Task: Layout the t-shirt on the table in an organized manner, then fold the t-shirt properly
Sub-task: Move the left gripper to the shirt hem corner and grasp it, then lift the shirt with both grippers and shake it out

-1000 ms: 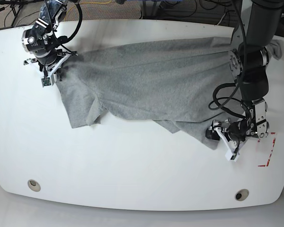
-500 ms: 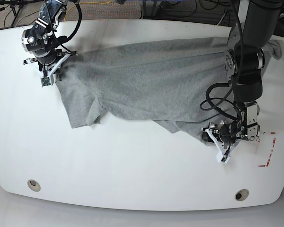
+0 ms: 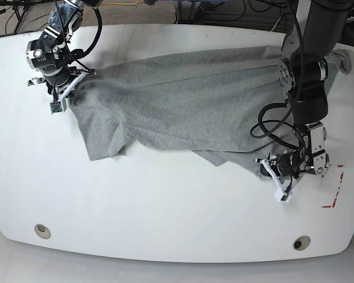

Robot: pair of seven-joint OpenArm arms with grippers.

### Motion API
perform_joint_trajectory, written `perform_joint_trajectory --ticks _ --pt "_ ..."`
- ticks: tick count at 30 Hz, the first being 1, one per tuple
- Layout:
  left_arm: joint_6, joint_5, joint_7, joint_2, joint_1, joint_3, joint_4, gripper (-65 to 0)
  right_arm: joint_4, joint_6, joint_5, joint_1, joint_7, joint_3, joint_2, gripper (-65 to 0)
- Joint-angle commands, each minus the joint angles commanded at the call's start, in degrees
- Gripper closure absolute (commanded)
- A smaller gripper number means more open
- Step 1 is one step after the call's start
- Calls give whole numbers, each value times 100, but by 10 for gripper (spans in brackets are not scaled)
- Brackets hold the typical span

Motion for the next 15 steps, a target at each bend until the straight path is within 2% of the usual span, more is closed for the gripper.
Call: perform_joint_trajectory --ticks 3,6,11,15 --pt "-220 9 316 0 88 -176 765 0 0 0 -9 229 -26 -9 9 -2" --pt "-334 9 598 0 88 -264 1319 0 0 0 -18 440 -35 -9 35 -2" --pt "-444 9 1134 0 88 -563 2277 0 -26 0 -18 862 -44 -79 229 -5" --pt "-444 0 1451 0 -26 -668 3015 0 -35 0 -18 1275 -237 -308 554 -6"
